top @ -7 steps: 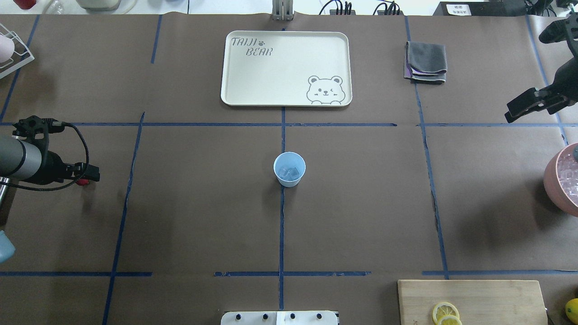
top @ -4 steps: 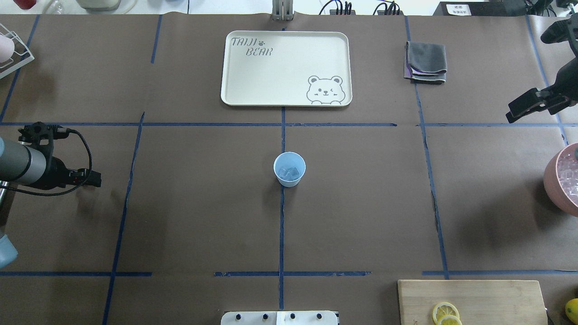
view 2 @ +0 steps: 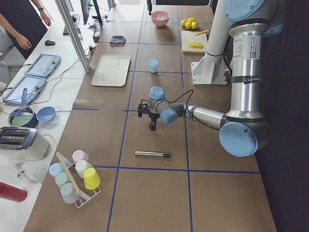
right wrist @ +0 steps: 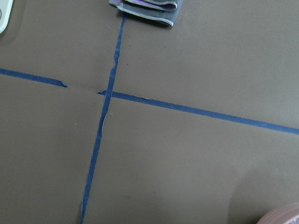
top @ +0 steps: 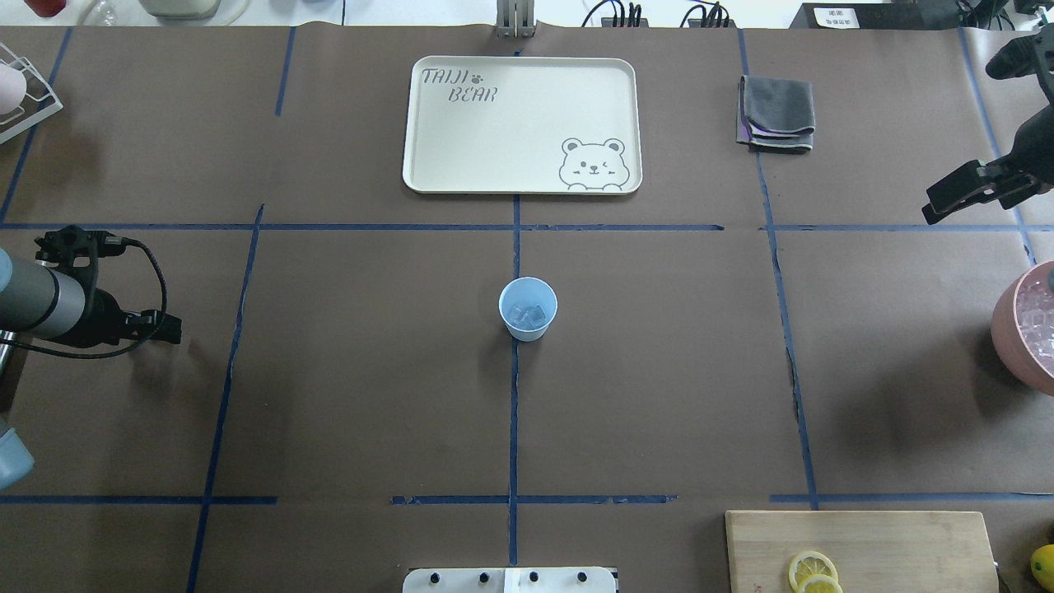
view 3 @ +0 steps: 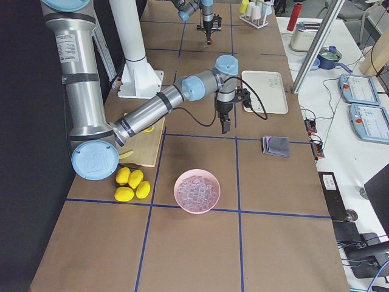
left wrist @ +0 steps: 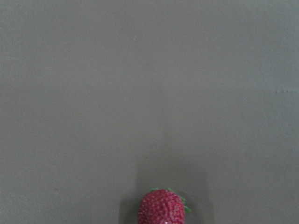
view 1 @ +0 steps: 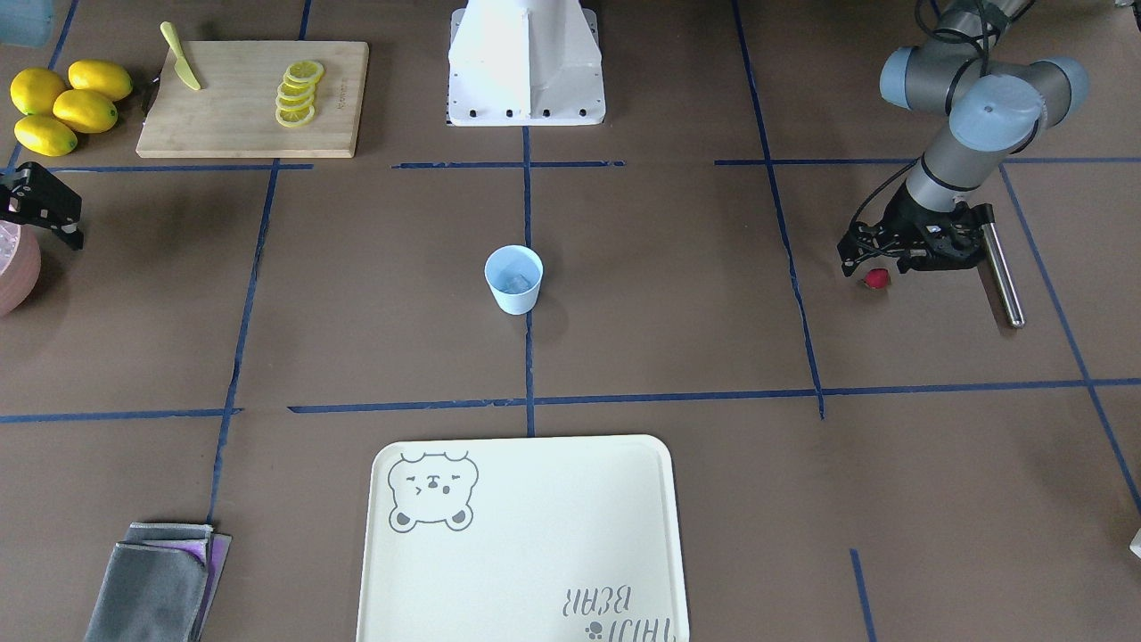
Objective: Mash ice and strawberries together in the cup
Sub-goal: 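Lower the left gripper onto the red strawberry and grasp it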
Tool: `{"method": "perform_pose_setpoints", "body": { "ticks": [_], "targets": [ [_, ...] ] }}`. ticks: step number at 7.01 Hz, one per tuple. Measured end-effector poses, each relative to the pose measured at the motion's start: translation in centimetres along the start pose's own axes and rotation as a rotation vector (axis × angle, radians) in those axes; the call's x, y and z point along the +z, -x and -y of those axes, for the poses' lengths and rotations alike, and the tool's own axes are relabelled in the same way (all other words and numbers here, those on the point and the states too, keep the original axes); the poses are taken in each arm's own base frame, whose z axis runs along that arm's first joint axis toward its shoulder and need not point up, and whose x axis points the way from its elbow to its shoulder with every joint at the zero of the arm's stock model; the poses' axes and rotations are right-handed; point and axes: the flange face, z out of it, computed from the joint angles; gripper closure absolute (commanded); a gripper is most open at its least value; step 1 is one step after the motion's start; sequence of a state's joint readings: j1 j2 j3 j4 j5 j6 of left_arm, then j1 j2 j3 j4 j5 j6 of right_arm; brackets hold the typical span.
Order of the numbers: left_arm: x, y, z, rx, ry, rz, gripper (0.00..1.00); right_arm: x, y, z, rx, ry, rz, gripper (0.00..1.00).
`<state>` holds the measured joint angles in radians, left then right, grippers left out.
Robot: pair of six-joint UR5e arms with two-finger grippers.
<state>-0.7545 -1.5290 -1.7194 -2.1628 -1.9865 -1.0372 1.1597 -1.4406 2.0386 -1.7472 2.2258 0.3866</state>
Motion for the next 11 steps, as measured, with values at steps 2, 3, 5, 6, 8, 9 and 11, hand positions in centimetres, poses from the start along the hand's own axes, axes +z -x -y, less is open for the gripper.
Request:
{"method": "perform_pose_setpoints", "body": {
  "ticks": [2,3,5,6,8,9,11],
  "targets": [
    [0.01,-0.12,0.15,0.0,-0.002,-0.001,0.11,-0.02,0.02,0.02,-0.002,0.0,0.0,0.01],
    [-0.02,-0.11,0.2,0.0,-0.003,-0.001,0.11,-0.08,0.11,0.08,-0.001,-0.001,0.002,0.01],
    [-0.22,0.01,0.42,-0.004,-0.009,-0.002,0.13,-0.16,0.25,0.15,0.002,-0.002,0.007,0.01],
    [-0.29,0.09,0.52,-0.005,-0.011,-0.001,0.18,-0.18,0.29,0.18,0.003,-0.002,0.007,0.01],
    [-0.36,0.12,0.61,-0.007,-0.013,-0.001,0.29,-0.21,0.37,0.25,0.004,-0.003,0.01,0.01],
    [-0.4,0.12,0.66,-0.008,-0.014,-0.002,0.32,-0.25,0.45,0.27,0.005,-0.002,0.015,0.01],
    [-0.43,0.14,0.7,-0.009,-0.014,-0.002,0.36,-0.32,0.57,0.25,0.005,-0.001,0.021,0.01]
  ]
}}
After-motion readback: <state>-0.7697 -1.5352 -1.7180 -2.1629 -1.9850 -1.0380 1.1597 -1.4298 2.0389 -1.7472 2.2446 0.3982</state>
